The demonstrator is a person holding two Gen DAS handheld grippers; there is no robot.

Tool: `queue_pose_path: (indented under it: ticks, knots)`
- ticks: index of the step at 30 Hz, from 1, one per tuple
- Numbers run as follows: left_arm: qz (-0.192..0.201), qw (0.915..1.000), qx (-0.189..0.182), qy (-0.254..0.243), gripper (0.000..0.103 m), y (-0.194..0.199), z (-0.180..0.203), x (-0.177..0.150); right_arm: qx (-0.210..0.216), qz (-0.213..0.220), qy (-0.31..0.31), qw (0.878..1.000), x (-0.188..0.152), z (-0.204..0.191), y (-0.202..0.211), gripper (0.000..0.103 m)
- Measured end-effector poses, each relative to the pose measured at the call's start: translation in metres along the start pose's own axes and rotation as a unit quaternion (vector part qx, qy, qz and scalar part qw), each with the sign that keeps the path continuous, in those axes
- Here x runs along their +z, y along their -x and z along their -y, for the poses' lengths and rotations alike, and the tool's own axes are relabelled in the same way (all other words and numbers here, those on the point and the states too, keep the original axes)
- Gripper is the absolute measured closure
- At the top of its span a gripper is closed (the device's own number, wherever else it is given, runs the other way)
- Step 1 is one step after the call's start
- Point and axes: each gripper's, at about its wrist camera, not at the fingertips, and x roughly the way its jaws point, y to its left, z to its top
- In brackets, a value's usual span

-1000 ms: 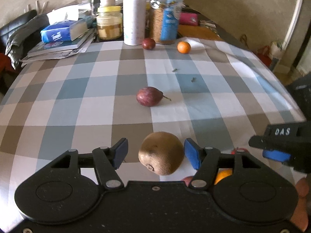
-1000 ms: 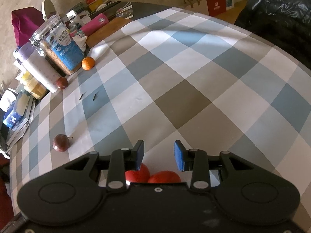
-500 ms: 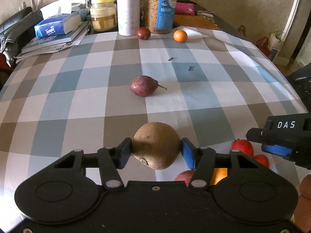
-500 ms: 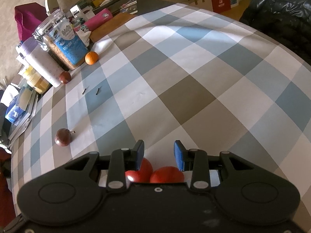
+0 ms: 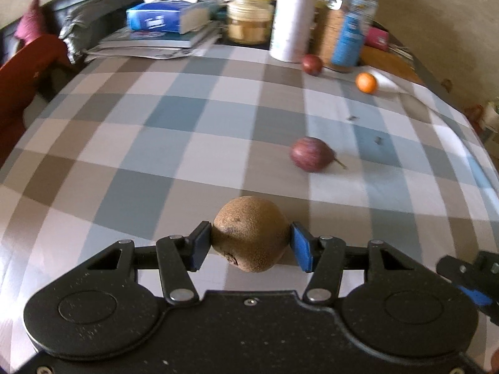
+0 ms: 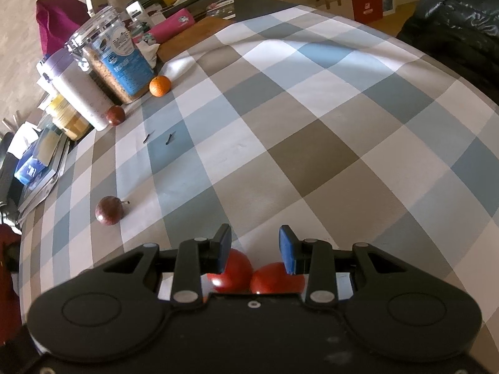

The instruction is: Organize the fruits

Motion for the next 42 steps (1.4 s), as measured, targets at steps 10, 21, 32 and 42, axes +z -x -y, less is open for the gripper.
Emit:
queue_pose_path:
  ticks: [10,21,32,42]
  knots:
    - [0.008,0.9997,0.022,-0.012,0.042,-0.002,0.007,-0.003,0.031,0.004,0.013,0.999,-0.001,-0.002,0.006,0.066]
    - [-0.014,0.9996,0.025,-0.008,0.042,-0.012,0.006,-0.006,0.045,0.020,0.022,0.999,-0.003,-0.001,0.016,0.066]
    - [-0.012,0.9991,0.036,-0.021,0.042,-0.012,0.010,-0.007,0.036,0.007,0.080,0.996,-0.015,-0.004,0.034,0.066]
    - [-0.012,0.9989,0.039,-0.023,0.042,-0.012,0.011,-0.007,-0.004,0.009,0.089,0.996,-0.020,0.002,0.041,0.066]
